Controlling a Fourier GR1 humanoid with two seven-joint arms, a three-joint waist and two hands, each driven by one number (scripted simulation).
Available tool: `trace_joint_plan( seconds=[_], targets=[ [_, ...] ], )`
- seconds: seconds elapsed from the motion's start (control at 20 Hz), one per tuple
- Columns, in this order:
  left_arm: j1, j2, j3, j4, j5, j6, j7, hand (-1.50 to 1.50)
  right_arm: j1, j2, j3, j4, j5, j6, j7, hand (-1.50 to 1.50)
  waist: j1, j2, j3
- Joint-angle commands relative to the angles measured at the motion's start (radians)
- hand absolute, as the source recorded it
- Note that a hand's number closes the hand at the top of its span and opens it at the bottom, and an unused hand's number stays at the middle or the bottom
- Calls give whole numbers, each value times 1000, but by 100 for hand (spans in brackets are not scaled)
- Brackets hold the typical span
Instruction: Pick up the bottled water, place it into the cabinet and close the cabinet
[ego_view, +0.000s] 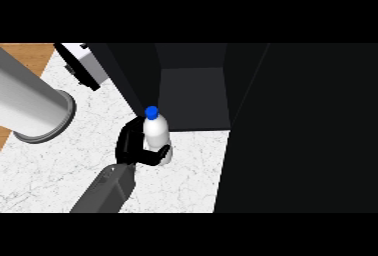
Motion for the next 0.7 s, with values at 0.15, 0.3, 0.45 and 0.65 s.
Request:
trace_joint_plan(
  seconds=[0.15, 0.3, 0.45, 0.65],
  targets=[
    [-179, -48, -115, -119, 24, 123, 96, 150, -7, -7, -89, 35, -179, 46, -7, -150, -42, -5, -1],
    [-201, -48, -130, -117, 53, 165, 113, 150, -13, -3, -85, 45, -194, 66, -23, -150, -59, 1, -3],
    [-222, -47, -128, -142, 58, 214, 124, 150, -11, -11, -103, 59, -214, 80, -24, -150, -56, 0, -2],
    [-252, -47, -143, -135, 55, 330, 140, 150, -19, -33, -128, 96, -253, 116, -35, -150, -82, 5, 0]
  ],
)
